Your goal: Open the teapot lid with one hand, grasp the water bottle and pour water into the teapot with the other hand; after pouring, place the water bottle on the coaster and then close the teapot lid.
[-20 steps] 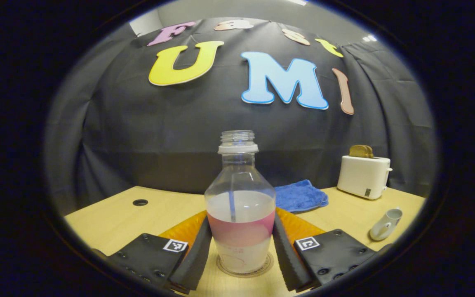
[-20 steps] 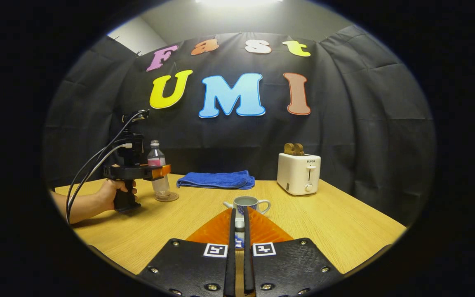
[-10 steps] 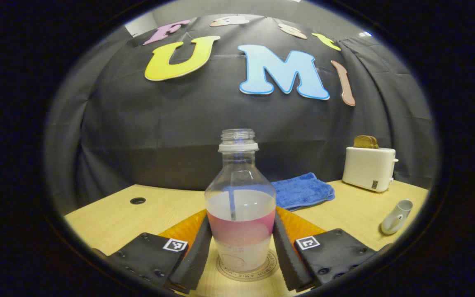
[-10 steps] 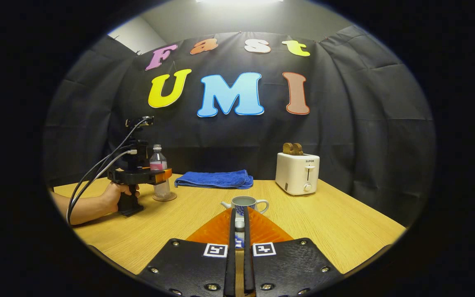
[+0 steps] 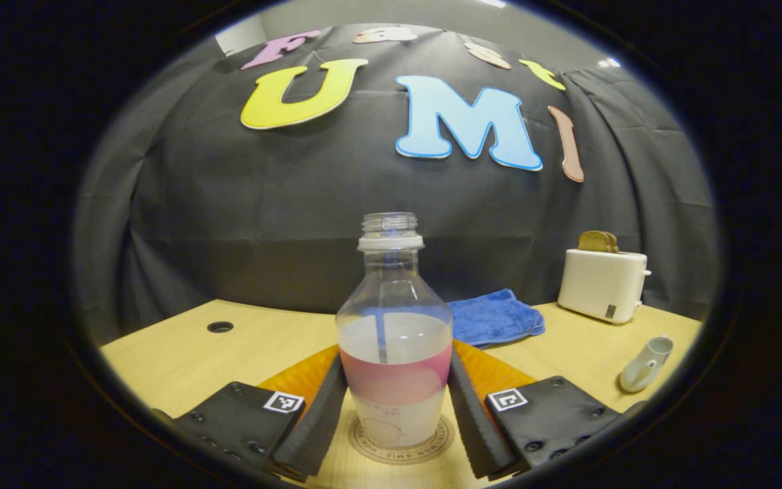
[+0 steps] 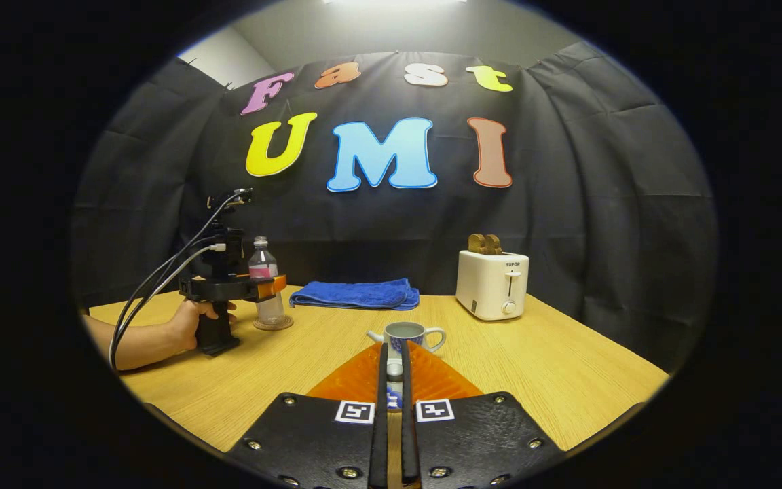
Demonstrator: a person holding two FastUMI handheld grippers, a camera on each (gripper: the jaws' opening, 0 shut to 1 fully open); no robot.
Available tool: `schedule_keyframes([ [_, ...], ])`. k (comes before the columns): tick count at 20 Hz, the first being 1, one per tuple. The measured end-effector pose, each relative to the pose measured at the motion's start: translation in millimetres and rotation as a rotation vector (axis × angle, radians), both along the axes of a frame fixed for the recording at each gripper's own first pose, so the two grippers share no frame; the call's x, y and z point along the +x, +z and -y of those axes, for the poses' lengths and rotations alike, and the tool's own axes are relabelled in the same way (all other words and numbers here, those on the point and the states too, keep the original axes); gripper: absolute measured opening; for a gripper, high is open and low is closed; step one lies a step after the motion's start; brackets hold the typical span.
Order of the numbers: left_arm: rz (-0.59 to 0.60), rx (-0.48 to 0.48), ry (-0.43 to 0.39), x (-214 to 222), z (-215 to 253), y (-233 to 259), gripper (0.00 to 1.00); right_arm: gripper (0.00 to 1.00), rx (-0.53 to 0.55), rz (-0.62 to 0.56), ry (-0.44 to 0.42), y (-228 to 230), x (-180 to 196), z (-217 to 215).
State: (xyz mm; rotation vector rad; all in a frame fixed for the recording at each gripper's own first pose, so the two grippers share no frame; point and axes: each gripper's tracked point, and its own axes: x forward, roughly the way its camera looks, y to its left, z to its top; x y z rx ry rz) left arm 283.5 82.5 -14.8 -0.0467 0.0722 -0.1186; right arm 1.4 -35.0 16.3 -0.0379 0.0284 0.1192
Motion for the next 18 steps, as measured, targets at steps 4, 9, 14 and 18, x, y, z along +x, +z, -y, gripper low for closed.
schedule_keyframes([
  [4,0.042,0.030,0.011,-5.5,0.1,15.9,1.00,0.08,0.001,-0.002,-0.004,-0.8,-0.4,1.5],
  [9,0.052,0.060,0.009,-19.5,-0.9,22.7,1.00,0.08,0.009,0.005,-0.003,2.8,-3.1,1.1],
  [14,0.041,0.060,-0.010,-57.9,5.9,21.7,1.00,0.08,0.013,0.008,-0.001,4.5,-4.7,0.0],
  [18,0.051,0.074,-0.045,-101.3,18.3,25.2,1.00,0.08,0.011,0.039,-0.011,15.3,9.0,2.2],
])
